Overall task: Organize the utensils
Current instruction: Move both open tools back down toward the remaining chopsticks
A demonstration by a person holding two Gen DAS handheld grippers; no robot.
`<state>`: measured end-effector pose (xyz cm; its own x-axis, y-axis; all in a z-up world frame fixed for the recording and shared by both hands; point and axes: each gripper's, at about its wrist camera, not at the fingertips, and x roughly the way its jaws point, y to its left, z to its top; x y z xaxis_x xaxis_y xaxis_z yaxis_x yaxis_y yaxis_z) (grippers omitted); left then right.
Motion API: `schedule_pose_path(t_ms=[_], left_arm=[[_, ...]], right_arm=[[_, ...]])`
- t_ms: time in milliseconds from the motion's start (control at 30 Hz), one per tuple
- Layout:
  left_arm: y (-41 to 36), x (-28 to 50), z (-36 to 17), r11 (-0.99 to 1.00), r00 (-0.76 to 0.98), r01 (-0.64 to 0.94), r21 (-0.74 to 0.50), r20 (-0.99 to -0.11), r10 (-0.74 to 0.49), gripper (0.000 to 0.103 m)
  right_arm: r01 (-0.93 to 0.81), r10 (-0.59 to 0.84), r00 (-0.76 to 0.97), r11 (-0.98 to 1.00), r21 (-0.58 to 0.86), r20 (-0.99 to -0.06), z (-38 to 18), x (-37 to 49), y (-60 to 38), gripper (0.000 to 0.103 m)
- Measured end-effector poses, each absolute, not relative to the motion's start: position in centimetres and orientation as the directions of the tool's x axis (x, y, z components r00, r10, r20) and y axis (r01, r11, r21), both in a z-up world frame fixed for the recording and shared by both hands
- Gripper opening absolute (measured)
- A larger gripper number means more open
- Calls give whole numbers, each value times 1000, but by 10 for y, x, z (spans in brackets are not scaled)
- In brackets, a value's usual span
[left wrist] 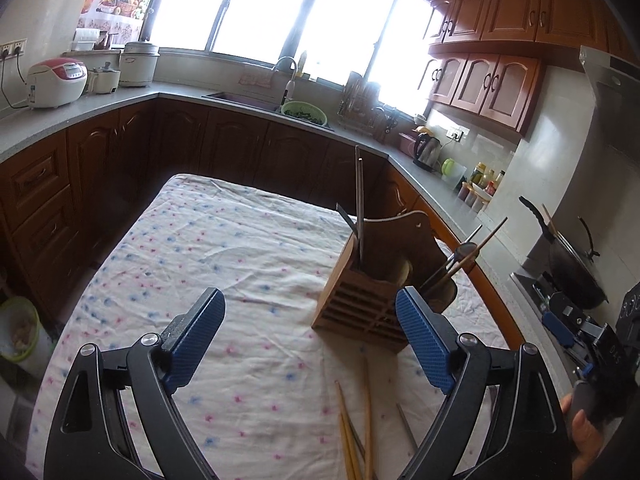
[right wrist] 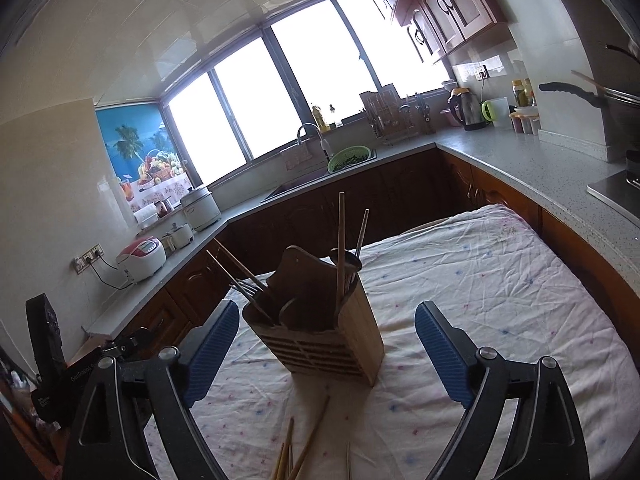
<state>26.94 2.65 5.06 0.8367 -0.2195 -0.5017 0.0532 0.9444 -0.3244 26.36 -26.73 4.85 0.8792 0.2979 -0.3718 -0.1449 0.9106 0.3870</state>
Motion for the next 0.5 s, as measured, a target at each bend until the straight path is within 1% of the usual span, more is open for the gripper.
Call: schedule_pose_path(t_ms=[333, 500], left_arm=[[13, 238, 9, 945, 758, 58, -320, -603, -251, 89], [-4, 237, 1, 957, 724, 88, -275, -642, -251, 89]], right_arm=[[-88, 282, 837, 915, 394, -468, 7, 221, -280, 91], [-61, 273, 822, 915, 399, -500, -7, 208, -289, 91]])
